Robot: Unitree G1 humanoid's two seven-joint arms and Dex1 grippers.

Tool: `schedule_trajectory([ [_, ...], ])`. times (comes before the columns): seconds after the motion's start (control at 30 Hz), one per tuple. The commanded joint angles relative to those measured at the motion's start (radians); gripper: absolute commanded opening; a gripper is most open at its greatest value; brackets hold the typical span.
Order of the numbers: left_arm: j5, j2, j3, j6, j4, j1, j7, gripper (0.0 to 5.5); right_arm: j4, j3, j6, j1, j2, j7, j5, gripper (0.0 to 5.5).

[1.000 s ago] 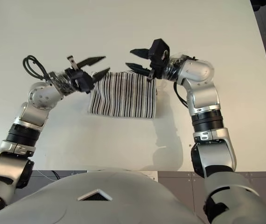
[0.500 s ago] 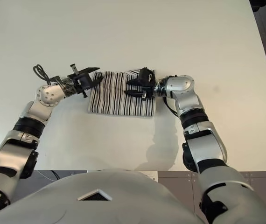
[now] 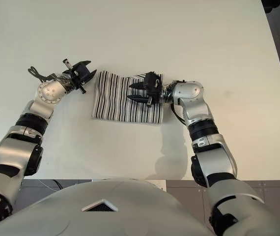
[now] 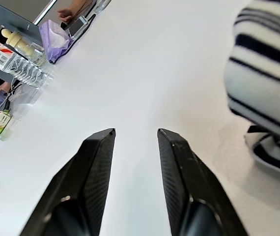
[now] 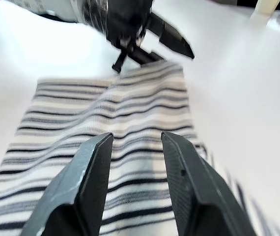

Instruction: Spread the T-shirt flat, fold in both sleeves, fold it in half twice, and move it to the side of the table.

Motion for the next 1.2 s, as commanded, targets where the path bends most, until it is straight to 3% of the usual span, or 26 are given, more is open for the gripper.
schedule_trajectory([
  [0.03,-0.030,0.008,0.050,-0.011,-0.099,0.055,0.049,1.58,-0.098,-0.010,0.079,-0.020,-0.012,0.036,0.041,1.81],
  [0.17,-0.058,-0.022,0.071,0.000,-0.236,0.090,0.063,1.58,0.119,0.043,0.050,-0.068,-0.001,0.075,-0.037,1.81],
  [0.33,-0.062,-0.025,0.076,0.029,-0.313,0.096,0.047,1.58,0.446,0.020,0.000,-0.147,0.011,0.036,-0.092,1.81],
  [0.53,-0.065,-0.008,0.122,0.038,-0.344,0.103,0.096,1.58,0.747,-0.014,0.011,-0.159,-0.096,-0.436,-0.201,1.81],
  [0.77,-0.051,-0.020,0.141,0.055,-0.382,0.118,0.137,1.58,0.834,-0.147,0.107,-0.060,-0.247,-0.789,-0.158,1.81],
  [0.93,-0.046,-0.026,0.131,0.064,-0.401,0.117,0.134,1.58,0.845,-0.213,0.124,0.025,-0.337,-0.869,-0.150,1.81],
  [1.1,-0.061,-0.034,0.141,0.079,-0.403,0.111,0.135,1.58,0.846,-0.345,0.157,0.069,-0.335,-0.888,-0.073,1.81],
  [1.2,-0.058,-0.037,0.141,0.079,-0.433,0.128,0.143,1.58,0.813,-0.317,0.011,0.032,-0.359,-0.980,-0.146,1.81],
])
